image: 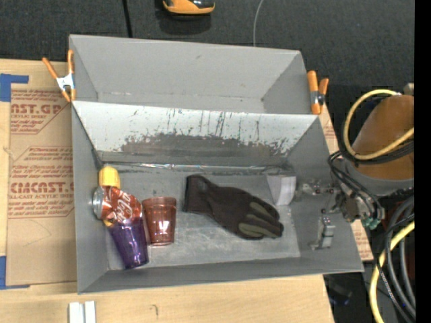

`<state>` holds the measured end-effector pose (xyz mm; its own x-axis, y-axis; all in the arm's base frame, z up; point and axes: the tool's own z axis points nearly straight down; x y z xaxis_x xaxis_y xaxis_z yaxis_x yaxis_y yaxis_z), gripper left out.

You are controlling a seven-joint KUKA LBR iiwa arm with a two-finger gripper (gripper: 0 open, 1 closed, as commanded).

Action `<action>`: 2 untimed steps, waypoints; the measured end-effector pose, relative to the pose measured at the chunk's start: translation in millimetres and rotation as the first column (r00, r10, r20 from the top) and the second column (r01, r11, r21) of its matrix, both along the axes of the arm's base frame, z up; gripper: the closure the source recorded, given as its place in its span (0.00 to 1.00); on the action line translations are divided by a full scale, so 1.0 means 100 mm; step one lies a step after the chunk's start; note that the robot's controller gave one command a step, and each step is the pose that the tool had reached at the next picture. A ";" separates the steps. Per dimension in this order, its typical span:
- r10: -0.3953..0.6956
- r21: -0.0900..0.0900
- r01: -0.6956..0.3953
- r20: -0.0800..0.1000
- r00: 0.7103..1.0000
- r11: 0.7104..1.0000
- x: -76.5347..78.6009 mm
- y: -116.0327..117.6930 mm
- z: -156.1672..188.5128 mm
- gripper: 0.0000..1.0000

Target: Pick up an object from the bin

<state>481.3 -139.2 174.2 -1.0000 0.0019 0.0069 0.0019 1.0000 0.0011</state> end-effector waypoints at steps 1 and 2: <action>0.002 -0.002 -0.002 0.008 1.000 1.000 0.02 0.01 0.04 0.00; 0.048 -0.004 -0.048 0.014 0.999 0.999 0.11 0.43 -0.49 0.00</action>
Offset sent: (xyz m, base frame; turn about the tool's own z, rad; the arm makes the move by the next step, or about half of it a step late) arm 0.0166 0.0857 -0.1042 -0.0994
